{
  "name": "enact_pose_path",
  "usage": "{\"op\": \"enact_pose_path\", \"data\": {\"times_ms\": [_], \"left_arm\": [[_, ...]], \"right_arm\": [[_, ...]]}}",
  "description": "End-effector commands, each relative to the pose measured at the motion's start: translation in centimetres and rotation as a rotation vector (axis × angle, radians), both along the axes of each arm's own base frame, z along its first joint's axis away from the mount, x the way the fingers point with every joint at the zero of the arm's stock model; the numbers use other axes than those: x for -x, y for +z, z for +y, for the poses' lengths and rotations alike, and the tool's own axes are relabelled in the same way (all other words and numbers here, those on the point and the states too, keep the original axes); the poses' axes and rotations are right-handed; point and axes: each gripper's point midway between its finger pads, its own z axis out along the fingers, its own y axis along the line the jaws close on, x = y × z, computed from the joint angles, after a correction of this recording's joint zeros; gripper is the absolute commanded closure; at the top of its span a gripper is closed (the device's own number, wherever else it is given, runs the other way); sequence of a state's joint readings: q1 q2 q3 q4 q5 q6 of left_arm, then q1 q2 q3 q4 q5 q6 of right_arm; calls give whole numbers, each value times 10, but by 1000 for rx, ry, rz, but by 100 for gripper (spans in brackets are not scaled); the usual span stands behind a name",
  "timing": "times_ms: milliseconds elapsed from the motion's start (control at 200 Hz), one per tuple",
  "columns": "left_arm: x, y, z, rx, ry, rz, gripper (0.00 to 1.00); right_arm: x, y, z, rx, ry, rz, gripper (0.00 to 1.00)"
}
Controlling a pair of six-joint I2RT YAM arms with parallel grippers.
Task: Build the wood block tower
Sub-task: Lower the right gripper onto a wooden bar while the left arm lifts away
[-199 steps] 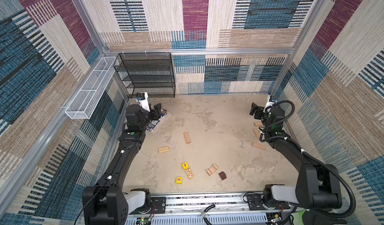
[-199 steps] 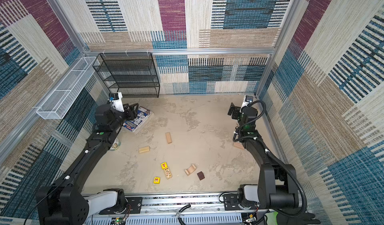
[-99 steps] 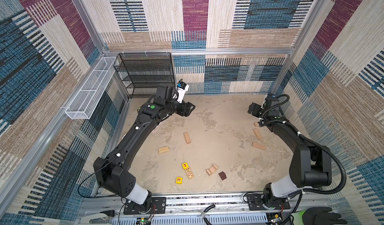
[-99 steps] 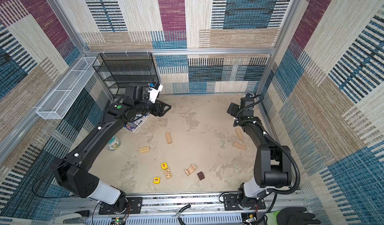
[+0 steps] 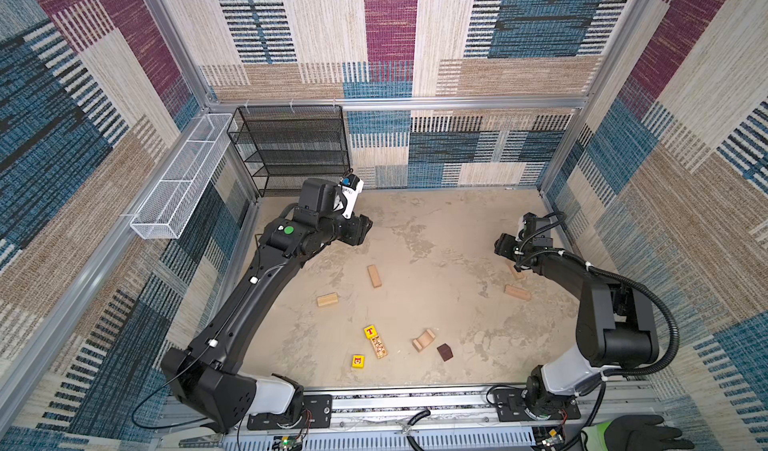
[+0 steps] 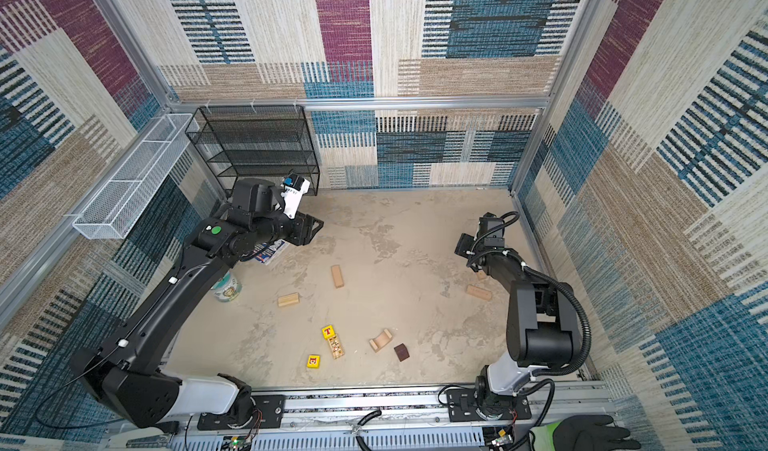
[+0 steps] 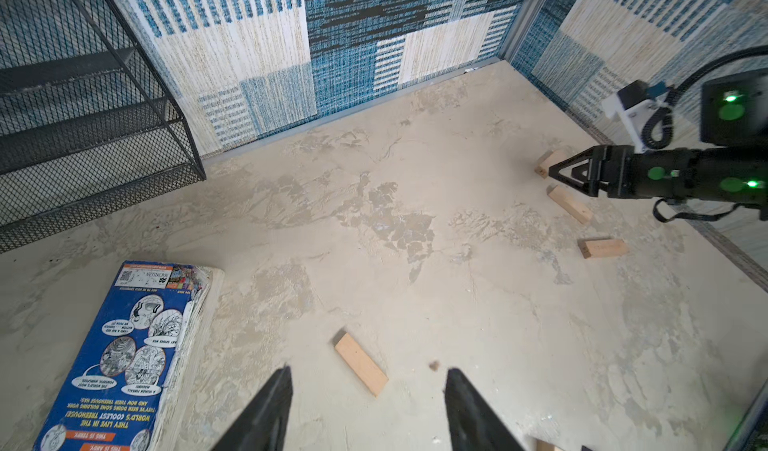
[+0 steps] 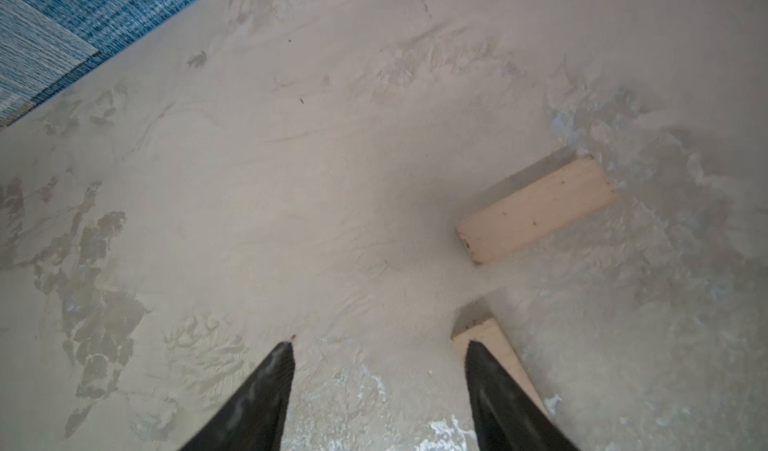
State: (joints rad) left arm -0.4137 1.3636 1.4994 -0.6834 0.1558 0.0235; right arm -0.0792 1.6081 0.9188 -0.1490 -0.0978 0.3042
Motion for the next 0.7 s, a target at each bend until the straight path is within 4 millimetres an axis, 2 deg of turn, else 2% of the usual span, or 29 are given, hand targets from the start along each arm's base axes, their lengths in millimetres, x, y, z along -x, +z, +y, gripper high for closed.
{"op": "enact_pose_path", "data": {"times_ms": [0,150,301,341,391,426,596,696], "left_arm": [[5,10,-7,7,-70,-71,25],[6,2,-8,-8,-82,-33,21],[3,-12,-17,-22,-105,45,21],[4,-15,-20,-27,-111,65,21],[4,-19,-24,-27,-128,87,21],[6,-21,-28,-21,-147,100,21],[16,-30,-50,5,-235,149,20],[19,-36,-59,5,-261,173,20]], "right_arm": [[0,-7,-3,21,2,27,34],[11,-20,-11,43,-39,98,30],[41,-32,-14,13,-125,179,25],[51,-33,-16,13,-152,189,19],[62,-31,-18,13,-175,197,7],[69,-30,-20,20,-193,203,4],[99,-28,-28,67,-234,234,0],[111,-40,-23,57,-209,290,0]]}}
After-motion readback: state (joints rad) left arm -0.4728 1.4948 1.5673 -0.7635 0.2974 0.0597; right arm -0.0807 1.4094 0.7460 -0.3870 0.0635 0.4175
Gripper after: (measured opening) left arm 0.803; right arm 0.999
